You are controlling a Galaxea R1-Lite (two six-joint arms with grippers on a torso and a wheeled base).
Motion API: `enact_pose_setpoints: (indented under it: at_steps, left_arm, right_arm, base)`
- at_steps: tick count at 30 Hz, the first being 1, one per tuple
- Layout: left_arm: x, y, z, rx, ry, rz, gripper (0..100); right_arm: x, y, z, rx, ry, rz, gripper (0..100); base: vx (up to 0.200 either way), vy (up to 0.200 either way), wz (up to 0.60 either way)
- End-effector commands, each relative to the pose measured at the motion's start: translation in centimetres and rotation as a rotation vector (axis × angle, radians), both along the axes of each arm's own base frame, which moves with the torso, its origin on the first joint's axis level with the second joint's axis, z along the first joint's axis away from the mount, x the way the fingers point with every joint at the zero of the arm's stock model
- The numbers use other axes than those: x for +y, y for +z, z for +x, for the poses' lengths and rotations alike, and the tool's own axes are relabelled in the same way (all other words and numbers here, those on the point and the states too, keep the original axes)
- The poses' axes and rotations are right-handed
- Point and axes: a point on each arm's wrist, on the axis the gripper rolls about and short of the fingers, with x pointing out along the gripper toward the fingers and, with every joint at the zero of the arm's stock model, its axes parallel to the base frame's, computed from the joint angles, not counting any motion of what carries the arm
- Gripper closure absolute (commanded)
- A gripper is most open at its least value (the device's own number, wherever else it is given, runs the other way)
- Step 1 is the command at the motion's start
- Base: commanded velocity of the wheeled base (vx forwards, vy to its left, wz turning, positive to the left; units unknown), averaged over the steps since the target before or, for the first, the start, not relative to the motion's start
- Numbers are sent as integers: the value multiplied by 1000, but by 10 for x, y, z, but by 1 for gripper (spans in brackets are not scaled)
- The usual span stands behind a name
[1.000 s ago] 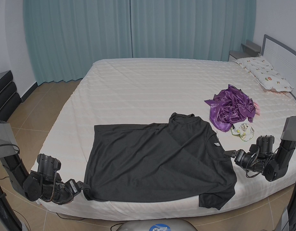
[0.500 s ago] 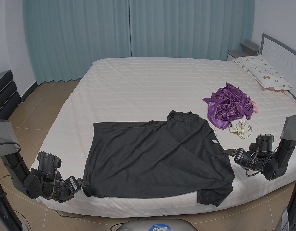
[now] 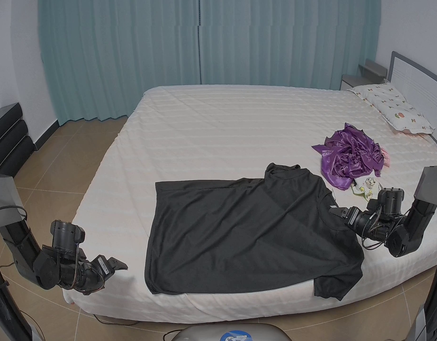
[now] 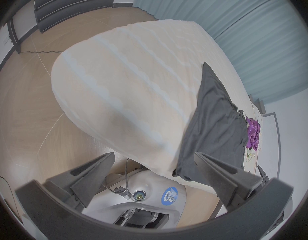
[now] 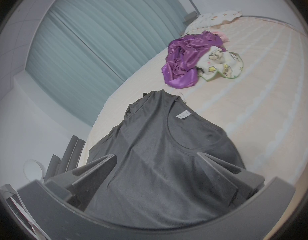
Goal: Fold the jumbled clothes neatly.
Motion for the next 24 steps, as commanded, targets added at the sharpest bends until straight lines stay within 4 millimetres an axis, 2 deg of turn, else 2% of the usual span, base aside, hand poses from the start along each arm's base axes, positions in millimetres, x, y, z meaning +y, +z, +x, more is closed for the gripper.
enact_pose_setpoints:
  at_steps: [1, 2, 5, 9, 11, 15, 19, 24]
  left_arm:
    - [-2, 3, 2, -15, 6, -14, 0]
    - [-2, 3, 2, -15, 6, -14, 0]
    - [-16, 12, 14, -43, 54, -87, 0]
    - [-33, 17, 20, -53, 62, -134, 0]
    - [-38, 16, 19, -50, 44, -136, 0]
    - [-56, 16, 18, -28, 46, -184, 0]
    - [-63, 20, 22, -26, 90, -239, 0]
    - [-65, 20, 22, -17, 93, -245, 0]
  right_arm:
    - [-24, 1, 15, -2, -26, -61, 0]
    - [-24, 1, 15, -2, -26, -61, 0]
    - [-52, 6, 29, 21, -48, -98, 0]
    - [-76, 6, 37, 35, 25, -84, 0]
    - [-79, 5, 39, 27, 44, -79, 0]
    - [-80, -12, 54, 35, 57, -75, 0]
    - [-79, -27, 65, 44, 72, -80, 0]
    - [-81, -37, 71, 70, 94, -86, 0]
  base:
    - [0, 0, 0]
    - [0, 0, 0]
    - [0, 0, 0]
    - [0, 0, 0]
    - [0, 0, 0]
    - [0, 0, 0]
    - [0, 0, 0]
    - [0, -200, 0]
